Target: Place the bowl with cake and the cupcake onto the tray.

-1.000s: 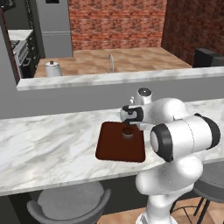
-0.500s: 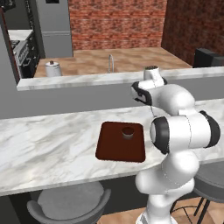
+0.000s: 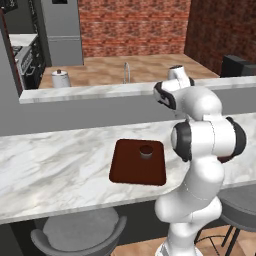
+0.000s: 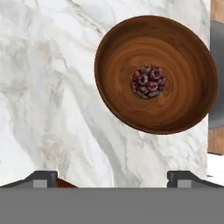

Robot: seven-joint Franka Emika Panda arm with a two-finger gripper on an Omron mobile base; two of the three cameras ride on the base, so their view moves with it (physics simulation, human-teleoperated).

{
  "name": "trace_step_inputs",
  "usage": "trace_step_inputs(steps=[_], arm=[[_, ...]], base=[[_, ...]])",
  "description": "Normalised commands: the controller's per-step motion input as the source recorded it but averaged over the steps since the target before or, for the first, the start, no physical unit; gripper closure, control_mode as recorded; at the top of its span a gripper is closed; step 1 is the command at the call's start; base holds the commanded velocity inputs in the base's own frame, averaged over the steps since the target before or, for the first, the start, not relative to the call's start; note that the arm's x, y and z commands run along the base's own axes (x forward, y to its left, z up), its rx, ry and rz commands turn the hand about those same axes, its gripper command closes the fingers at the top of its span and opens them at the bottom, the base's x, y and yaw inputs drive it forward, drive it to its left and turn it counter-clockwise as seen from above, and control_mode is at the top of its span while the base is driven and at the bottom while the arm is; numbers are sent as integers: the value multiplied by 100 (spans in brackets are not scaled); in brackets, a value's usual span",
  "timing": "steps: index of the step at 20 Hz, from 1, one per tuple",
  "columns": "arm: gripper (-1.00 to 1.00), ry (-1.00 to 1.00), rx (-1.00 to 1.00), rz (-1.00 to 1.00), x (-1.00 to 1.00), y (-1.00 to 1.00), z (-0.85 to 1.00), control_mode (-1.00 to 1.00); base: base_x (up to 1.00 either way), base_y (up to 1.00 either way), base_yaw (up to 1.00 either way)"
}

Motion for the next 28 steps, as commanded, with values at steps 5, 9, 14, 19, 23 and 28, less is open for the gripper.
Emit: trace_step_inputs(steps=[5,9,14,19,23,28], arm=[[-100,4,0,63,-26,-8,-4,-100],[-100,8,0,71,-33,0,-27,-100],[-100,6,0,65,-16,-9,-23,-100],[-100,4,0,47,4,-35,-18,-100],[-100,14,-2,38,15,-18,-20,-100],[-100,12,-4,19,-7,3,-25,-100]], base=[[0,0,0],[0,0,0],[0,0,0],[0,0,0],[0,0,0],[0,0,0]])
